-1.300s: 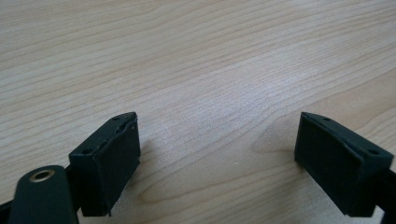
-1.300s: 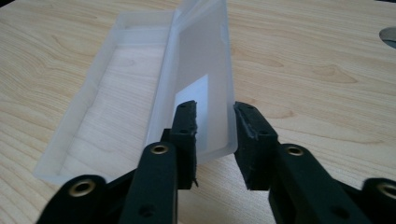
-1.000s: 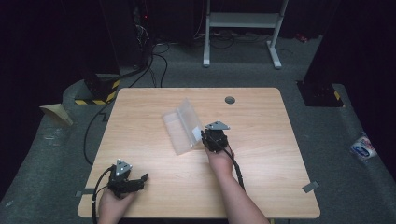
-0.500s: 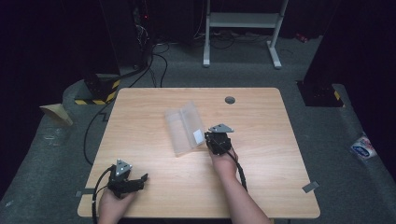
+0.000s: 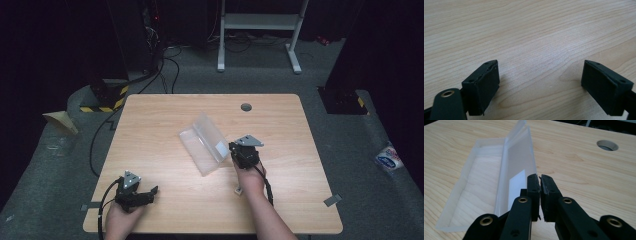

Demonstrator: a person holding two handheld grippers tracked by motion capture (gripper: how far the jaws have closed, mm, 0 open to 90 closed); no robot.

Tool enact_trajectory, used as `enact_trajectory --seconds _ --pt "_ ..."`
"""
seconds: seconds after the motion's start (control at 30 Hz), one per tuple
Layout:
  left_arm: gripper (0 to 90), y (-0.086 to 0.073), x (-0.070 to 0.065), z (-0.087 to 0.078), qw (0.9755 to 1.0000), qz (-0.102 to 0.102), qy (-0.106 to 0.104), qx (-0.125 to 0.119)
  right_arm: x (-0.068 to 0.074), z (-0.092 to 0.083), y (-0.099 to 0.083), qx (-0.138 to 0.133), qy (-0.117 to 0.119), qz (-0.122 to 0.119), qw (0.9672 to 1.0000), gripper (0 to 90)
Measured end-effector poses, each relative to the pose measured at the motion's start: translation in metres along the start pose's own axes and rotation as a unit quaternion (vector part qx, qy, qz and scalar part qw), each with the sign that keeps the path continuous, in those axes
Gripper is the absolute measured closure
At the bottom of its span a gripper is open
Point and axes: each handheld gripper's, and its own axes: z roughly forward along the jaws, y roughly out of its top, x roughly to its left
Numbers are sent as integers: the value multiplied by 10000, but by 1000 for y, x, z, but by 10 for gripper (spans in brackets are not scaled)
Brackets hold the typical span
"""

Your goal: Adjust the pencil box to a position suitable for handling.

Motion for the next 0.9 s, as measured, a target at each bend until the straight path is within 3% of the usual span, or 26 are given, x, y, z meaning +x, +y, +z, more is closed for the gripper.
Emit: enact_trajectory --seconds 0.23,0.57,0.7,0.8,0.83,0.87,0.9 --pt "151 0 0 0 10000 -23 -5 -1 -19 -16 -9 -70 -57 3 10000 853" --pt "151 0 0 0 10000 1 6 4 -38 -16 -2 -160 -258 157 9994 803" --pt "151 0 0 0 10000 -18 -1 0 -34 -24 -3 -251 -209 185 9993 718" --pt "151 0 0 0 10000 -6 -23 17 -28 -28 -11 -225 -96 267 9993 607" --pt "151 0 0 0 10000 4 -30 20 -26 -28 -18 -113 59 431 9990 541" --pt "151 0 0 0 10000 14 -35 22 -26 -28 -18 -113 59 431 9990 541" --pt "151 1 0 0 10000 16 -37 21 -21 -24 -24 58 81 421 9991 522"
